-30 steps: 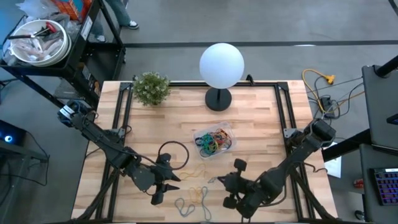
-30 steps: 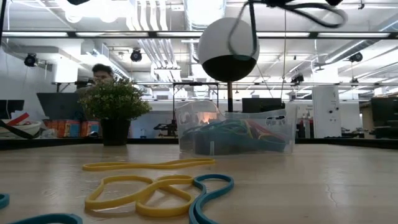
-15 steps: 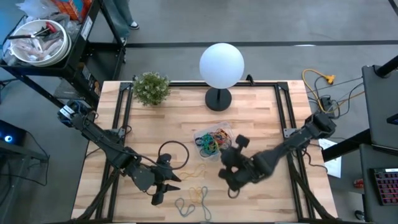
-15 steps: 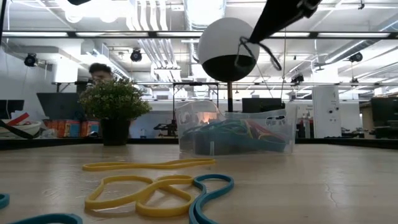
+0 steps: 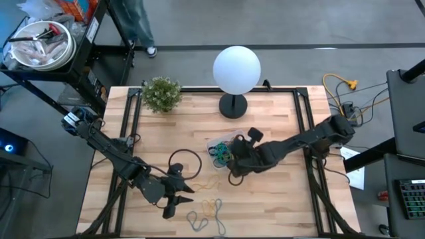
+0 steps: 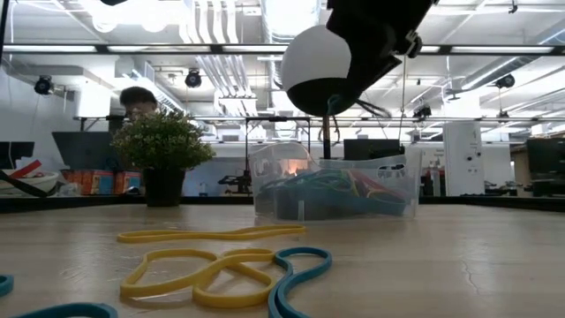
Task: Pick and place rubber bands into bin
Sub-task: Put the blue rubber band into the transparent bin, then put the yellow rubber band into the transparent bin
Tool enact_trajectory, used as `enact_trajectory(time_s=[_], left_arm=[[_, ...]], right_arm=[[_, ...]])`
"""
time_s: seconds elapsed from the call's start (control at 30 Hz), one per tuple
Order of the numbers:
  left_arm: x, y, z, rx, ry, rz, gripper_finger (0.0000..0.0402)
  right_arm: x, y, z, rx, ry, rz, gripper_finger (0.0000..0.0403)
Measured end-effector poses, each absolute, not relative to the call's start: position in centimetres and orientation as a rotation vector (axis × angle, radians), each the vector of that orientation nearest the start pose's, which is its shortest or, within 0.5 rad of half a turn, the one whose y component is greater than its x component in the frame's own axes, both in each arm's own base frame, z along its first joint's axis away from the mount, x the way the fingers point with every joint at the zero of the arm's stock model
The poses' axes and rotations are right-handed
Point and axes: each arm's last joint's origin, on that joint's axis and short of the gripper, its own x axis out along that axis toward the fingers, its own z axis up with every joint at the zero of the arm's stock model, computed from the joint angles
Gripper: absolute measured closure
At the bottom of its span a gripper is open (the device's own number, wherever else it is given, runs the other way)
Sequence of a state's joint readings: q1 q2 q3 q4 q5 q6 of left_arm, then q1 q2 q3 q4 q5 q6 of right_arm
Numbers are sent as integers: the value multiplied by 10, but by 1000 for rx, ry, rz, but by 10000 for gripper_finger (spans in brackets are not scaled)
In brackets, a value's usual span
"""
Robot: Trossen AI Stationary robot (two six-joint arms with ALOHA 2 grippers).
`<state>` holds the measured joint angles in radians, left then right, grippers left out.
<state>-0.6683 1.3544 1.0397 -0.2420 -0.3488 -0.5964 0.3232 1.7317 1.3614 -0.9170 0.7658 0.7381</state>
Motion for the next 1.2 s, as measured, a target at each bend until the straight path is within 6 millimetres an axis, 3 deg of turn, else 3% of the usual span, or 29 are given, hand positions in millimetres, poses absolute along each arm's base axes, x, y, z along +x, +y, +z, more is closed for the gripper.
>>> enact_trajectory(time_s=[0.3, 0.43, 0.77, 1.0, 1.2], left_arm=[[238, -175, 292, -305, 556, -146, 277], [238, -174, 290, -299, 554, -131, 277], [238, -174, 289, -295, 551, -120, 277], [238, -172, 279, -271, 570, -87, 277], [235, -161, 252, -266, 628, 15, 277]], right_arm=[[329, 71, 239, 32, 944, -729, 394], [330, 63, 229, 65, 1023, -648, 385], [335, 55, 226, 115, 1034, -597, 280], [339, 66, 238, 35, 952, -519, 250], [336, 90, 259, -69, 828, -377, 257]])
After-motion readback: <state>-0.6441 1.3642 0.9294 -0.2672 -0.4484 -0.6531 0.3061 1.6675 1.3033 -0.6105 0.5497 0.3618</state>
